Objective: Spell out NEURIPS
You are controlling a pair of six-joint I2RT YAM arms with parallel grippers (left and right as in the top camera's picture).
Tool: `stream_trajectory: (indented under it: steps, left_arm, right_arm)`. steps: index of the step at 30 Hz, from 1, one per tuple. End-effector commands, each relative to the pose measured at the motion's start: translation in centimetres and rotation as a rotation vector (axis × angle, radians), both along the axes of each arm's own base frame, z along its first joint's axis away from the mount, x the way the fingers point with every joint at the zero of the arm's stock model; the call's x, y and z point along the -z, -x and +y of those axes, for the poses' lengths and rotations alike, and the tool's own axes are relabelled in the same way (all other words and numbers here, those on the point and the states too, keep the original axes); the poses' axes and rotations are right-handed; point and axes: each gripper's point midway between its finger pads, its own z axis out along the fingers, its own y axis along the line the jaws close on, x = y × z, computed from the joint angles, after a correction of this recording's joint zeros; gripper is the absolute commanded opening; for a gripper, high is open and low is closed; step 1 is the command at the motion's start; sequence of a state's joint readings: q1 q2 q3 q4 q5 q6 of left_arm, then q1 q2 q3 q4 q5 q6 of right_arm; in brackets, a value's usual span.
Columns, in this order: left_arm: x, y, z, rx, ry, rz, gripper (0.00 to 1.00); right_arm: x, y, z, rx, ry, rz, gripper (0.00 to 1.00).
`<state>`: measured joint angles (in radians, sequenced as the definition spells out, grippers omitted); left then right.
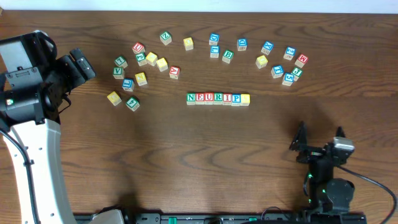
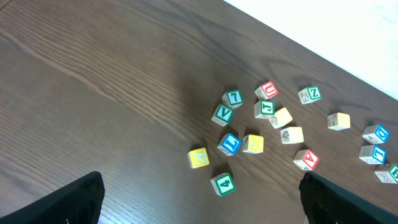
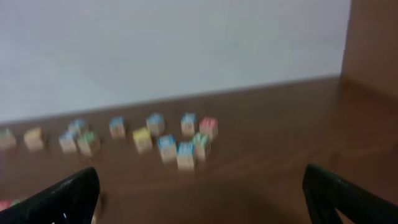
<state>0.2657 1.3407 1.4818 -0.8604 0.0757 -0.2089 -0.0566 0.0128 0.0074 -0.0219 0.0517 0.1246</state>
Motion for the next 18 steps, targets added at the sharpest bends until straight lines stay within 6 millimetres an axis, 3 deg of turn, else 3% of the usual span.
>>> stream_trajectory:
  steps: [1, 18]
  left_arm:
    - [-0.54, -0.02, 0.21, -0.004, -0.008, -0.012, 0.99]
    - [-0.54, -0.02, 0.21, -0.004, -0.007, -0.012, 0.99]
  right_arm:
    - [0.83, 0.01, 0.57, -0.031, -0.004, 0.030, 0.99]
    - [1.19, 0.03, 0.60, -0.033, -0.005, 0.046, 0.99]
